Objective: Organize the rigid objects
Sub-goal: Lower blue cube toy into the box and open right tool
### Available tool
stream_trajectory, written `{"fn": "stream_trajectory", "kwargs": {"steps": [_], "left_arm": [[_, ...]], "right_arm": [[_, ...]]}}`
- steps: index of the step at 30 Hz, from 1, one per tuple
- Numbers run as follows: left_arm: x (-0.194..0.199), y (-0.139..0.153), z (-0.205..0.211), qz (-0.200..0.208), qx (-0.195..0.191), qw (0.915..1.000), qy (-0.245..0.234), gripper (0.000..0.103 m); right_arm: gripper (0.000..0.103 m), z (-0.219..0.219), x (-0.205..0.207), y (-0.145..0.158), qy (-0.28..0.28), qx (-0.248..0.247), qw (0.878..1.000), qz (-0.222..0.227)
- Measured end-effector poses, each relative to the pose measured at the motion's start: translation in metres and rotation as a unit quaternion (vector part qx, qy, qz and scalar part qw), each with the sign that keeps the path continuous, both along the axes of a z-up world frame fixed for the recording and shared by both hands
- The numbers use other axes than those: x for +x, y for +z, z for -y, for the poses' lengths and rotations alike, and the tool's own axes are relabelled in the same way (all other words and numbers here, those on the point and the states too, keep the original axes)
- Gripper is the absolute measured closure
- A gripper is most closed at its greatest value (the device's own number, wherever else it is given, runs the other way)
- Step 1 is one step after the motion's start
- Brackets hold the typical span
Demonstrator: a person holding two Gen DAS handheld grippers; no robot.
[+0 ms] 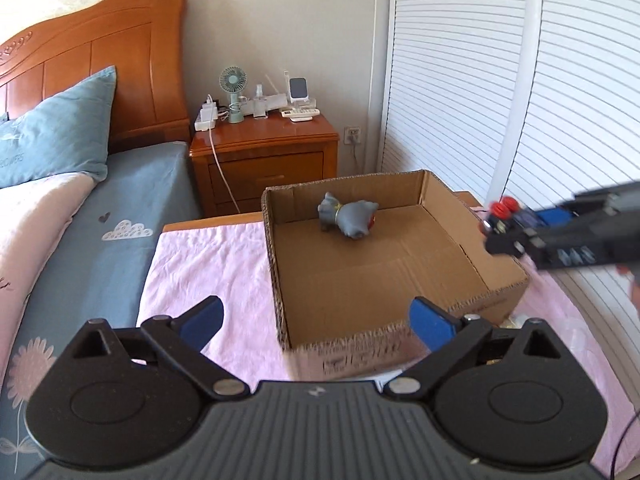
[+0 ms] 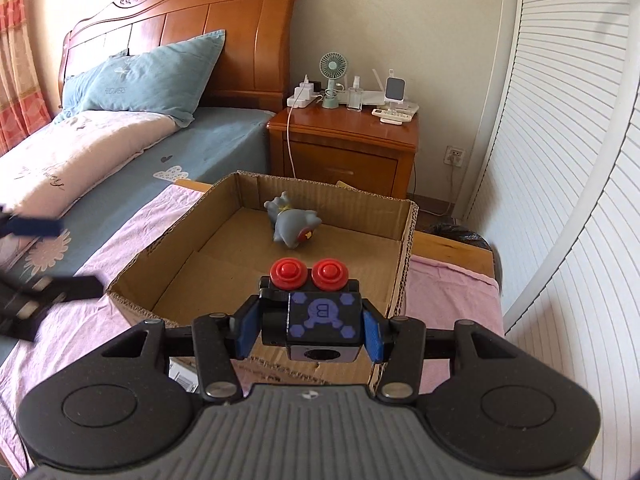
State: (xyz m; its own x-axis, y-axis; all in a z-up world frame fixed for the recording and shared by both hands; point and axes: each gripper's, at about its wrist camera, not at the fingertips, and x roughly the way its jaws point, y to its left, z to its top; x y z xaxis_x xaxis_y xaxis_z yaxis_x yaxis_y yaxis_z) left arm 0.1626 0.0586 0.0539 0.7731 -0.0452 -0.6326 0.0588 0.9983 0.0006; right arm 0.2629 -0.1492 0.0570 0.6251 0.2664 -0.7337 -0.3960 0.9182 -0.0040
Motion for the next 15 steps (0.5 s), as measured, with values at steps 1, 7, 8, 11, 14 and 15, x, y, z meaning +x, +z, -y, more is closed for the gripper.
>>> {"fn": "stream_trajectory", "kwargs": {"steps": [1, 7, 8, 11, 14, 15], "left_arm": [[-0.006, 0.0, 0.0, 0.002, 0.003, 1.0, 0.005, 0.003], [-0.02, -0.011, -0.002, -0.023, 0.015, 0.9996, 0.01, 0.002], [-0.019, -0.014, -0.003, -0.029, 0.013, 0.9994, 0.012, 0.002], [-0.018, -0.023, -0.006, -0.043, 0.007, 0.9989, 0.02, 0.002], [-0.019, -0.029, -0.011, -0.051, 0.0, 0.9982, 0.032, 0.002], [-0.02, -0.031, -0.011, -0.052, -0.001, 0.998, 0.035, 0.002]], "right_arm": [[0.047, -0.001, 0.006, -0.002, -0.002, 0.0, 1.0, -0.003], [0.047, -0.011, 0.053, -0.019, -0.014, -0.009, 1.0, -0.027], [0.047, -0.013, 0.06, -0.022, -0.017, -0.01, 0.999, -0.028], [0.047, -0.018, 0.081, -0.027, -0.014, -0.009, 0.999, -0.037], [0.02, -0.021, 0.091, -0.027, -0.035, -0.024, 0.999, -0.022], [0.007, -0.021, 0.087, -0.025, -0.033, -0.021, 0.999, -0.014]]}}
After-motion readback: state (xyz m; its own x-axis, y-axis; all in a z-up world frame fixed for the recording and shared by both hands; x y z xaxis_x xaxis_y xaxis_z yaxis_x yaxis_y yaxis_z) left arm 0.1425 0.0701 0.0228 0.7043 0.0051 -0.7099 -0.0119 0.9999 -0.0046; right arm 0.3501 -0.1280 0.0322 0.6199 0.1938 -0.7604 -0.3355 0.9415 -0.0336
